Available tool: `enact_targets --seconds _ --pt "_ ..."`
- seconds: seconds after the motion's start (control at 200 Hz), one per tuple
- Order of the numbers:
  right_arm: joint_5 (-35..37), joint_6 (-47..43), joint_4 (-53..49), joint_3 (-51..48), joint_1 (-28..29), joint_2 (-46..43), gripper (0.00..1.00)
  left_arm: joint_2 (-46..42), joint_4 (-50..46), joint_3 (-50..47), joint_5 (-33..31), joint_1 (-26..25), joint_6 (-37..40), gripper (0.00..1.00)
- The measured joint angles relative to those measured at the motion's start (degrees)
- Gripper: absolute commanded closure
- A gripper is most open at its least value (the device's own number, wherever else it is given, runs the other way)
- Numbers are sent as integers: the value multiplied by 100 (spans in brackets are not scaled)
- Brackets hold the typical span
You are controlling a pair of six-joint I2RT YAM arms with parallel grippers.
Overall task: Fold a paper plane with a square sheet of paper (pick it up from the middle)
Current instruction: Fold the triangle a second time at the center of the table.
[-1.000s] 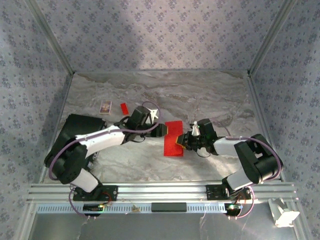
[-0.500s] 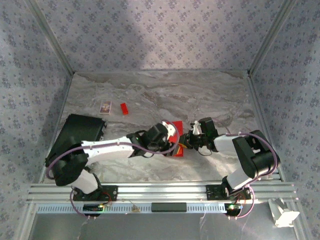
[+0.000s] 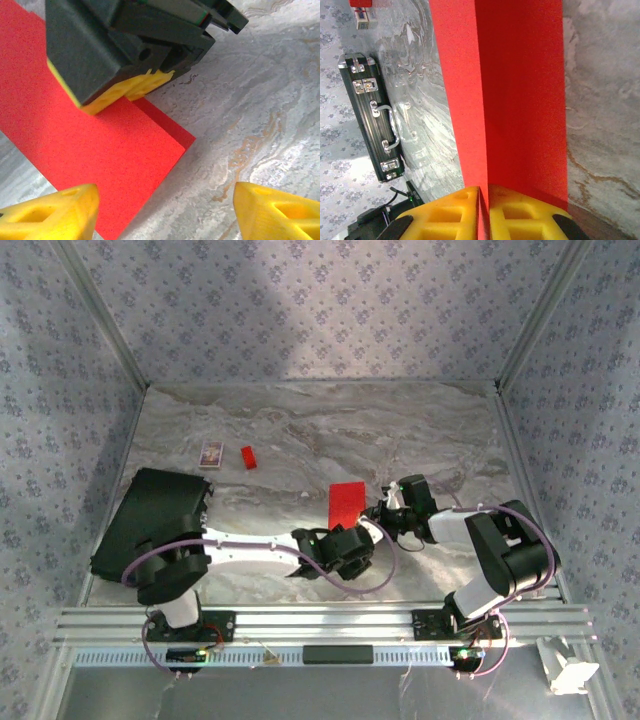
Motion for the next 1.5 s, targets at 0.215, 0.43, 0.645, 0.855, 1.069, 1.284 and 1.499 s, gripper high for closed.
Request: enact_targets --seconds 0.215,0.43,0.645,0.855,1.069,1.284,1.499 --pt "-42 81 63 0 -26 44 87 317 -120 273 -321 -94 328 27" --pt "-63 83 61 0 -26 55 87 586 -223 433 -745 -107 573 31" --pt "-63 87 61 0 -35 55 87 686 -264 518 -916 -109 750 50" --pt "-63 101 59 0 -37 55 85 686 -264 525 -911 -109 833 83" --pt "-57 101 -7 0 -87 13 79 686 -258 525 -892 -103 769 100" --pt "334 -79 -732 0 -385 -551 69 595 -116 428 -251 142 446 100" --pt "955 -297 -1725 -13 -852 -1600 63 0 463 -26 1397 1178 -415 100"
